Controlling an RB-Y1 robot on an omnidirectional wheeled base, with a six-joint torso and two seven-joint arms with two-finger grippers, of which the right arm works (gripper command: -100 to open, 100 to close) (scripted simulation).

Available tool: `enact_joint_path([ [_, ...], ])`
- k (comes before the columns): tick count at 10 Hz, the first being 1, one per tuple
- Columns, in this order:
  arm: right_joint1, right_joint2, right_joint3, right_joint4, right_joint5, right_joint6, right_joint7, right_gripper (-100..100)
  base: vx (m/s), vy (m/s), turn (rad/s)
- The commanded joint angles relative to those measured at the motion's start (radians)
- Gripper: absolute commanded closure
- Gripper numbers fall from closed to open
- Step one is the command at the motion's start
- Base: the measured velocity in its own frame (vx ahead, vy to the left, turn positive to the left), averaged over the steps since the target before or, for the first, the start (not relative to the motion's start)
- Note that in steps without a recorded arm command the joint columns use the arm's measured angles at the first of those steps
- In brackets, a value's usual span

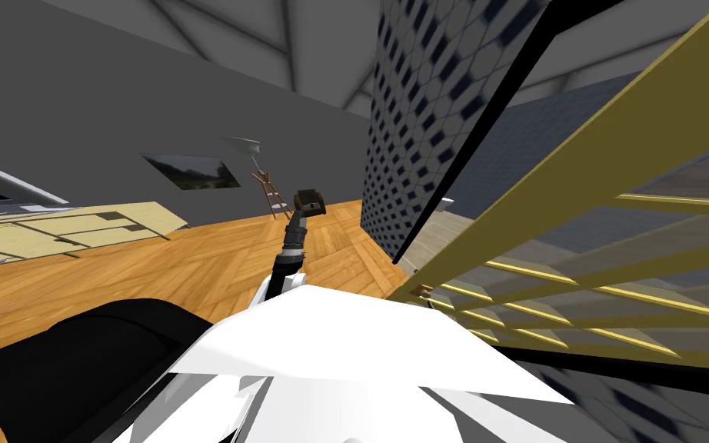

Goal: Pull the door open

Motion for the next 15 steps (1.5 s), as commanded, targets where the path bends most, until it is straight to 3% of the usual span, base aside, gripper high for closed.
enact_joint_path([
  [1, -0.005, -0.005, 0.007, 0.015, 0.005, -0.01, -0.014, 100, -0.228, -0.027, 0.146],
  [2, 0.01, 0.0, -0.001, 0.011, -0.009, -0.016, -0.006, -100, -0.186, 0.054, -0.119],
  [5, 0.02, 0.0, -0.006, 0.01, -0.017, -0.021, -0.006, -100, -0.122, 0.103, -0.121],
  [10, -0.02, 0.019, -0.041, 0.012, -0.026, 0.026, 0.006, -100, 0.211, -0.028, 0.055],
  [11, -0.016, 0.017, -0.037, 0.014, -0.025, 0.017, 0.002, -100, 0.121, -0.021, 0.011],
  [12, -0.016, 0.017, -0.037, 0.014, -0.025, 0.017, 0.002, 100, -0.017, 0.003, -0.015],
  [15, -0.016, 0.017, -0.037, 0.014, -0.025, 0.017, 0.002, 100, -0.033, 0.005, 0.007],
])
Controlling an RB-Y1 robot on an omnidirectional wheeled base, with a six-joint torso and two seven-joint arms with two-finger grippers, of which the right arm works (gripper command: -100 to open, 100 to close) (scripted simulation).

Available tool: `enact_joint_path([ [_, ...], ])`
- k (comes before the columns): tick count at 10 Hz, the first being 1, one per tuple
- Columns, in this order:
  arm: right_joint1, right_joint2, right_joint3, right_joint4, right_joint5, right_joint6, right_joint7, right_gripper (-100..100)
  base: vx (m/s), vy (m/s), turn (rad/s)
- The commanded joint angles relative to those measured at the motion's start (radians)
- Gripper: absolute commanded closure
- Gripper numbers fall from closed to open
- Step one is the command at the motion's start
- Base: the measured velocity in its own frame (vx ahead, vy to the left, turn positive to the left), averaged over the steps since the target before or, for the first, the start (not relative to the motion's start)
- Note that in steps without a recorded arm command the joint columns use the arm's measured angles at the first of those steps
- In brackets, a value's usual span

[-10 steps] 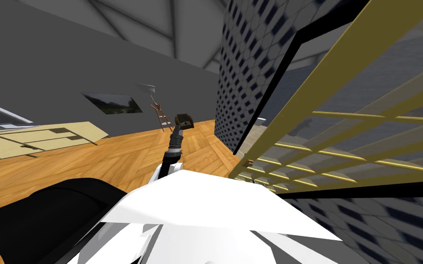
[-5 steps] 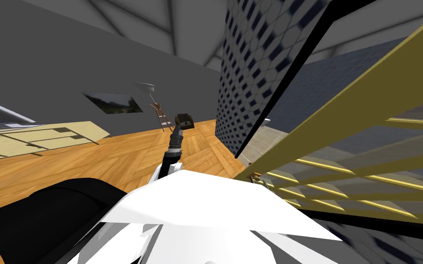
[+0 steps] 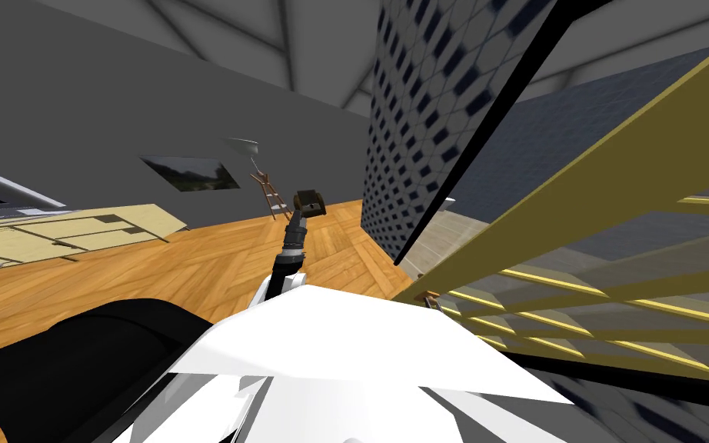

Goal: Pull the door open

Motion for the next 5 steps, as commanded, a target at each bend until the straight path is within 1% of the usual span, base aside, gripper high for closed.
enact_joint_path([
  [1, 0.001, 0.0, -0.001, -0.001, 0.0, -0.004, 0.0, 100, -0.012, 0.001, -0.004],
  [2, 0.001, 0.0, -0.001, -0.001, 0.0, -0.004, 0.0, 100, 0.0, 0.0, 0.0],
  [3, 0.0, -0.004, 0.01, 0.005, 0.007, -0.006, -0.007, 100, -0.14, -0.022, 0.104],
  [5, -0.003, -0.01, 0.022, 0.013, 0.018, -0.016, -0.017, 100, -0.23, -0.038, 0.111],
])
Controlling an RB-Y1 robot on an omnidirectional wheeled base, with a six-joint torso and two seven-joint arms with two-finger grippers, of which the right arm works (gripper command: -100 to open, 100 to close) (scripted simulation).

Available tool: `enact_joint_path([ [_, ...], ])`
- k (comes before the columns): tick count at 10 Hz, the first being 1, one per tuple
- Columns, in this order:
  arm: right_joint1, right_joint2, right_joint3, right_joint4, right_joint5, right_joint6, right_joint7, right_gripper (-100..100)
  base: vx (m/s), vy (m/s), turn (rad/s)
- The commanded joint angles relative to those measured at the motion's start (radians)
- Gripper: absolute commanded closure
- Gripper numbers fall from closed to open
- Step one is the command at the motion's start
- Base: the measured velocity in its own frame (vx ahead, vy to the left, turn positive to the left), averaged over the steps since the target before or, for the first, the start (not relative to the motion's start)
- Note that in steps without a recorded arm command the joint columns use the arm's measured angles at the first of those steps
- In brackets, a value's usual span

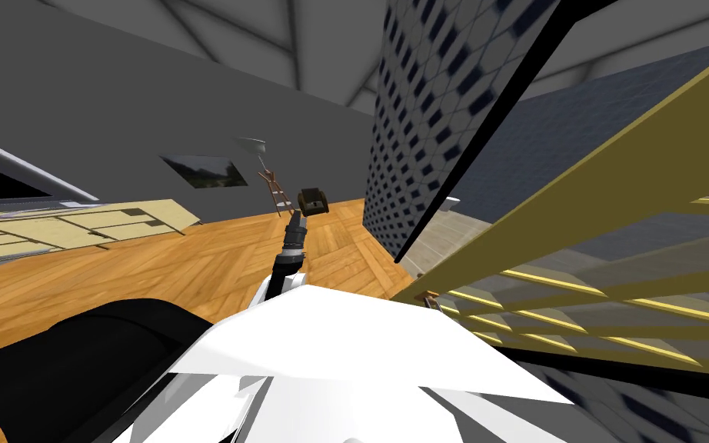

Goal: Pull the door open

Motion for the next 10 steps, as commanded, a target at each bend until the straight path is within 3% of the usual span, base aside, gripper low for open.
enact_joint_path([
  [1, 0.003, -0.005, 0.014, 0.005, 0.011, -0.01, -0.009, 100, -0.182, -0.047, 0.095],
  [7, -0.004, -0.023, 0.05, 0.026, 0.041, -0.039, -0.039, 100, -0.191, -0.044, 0.095],
  [10, -0.012, -0.02, 0.057, 0.038, 0.045, -0.036, -0.047, 100, -0.123, -0.026, 0.097],
])
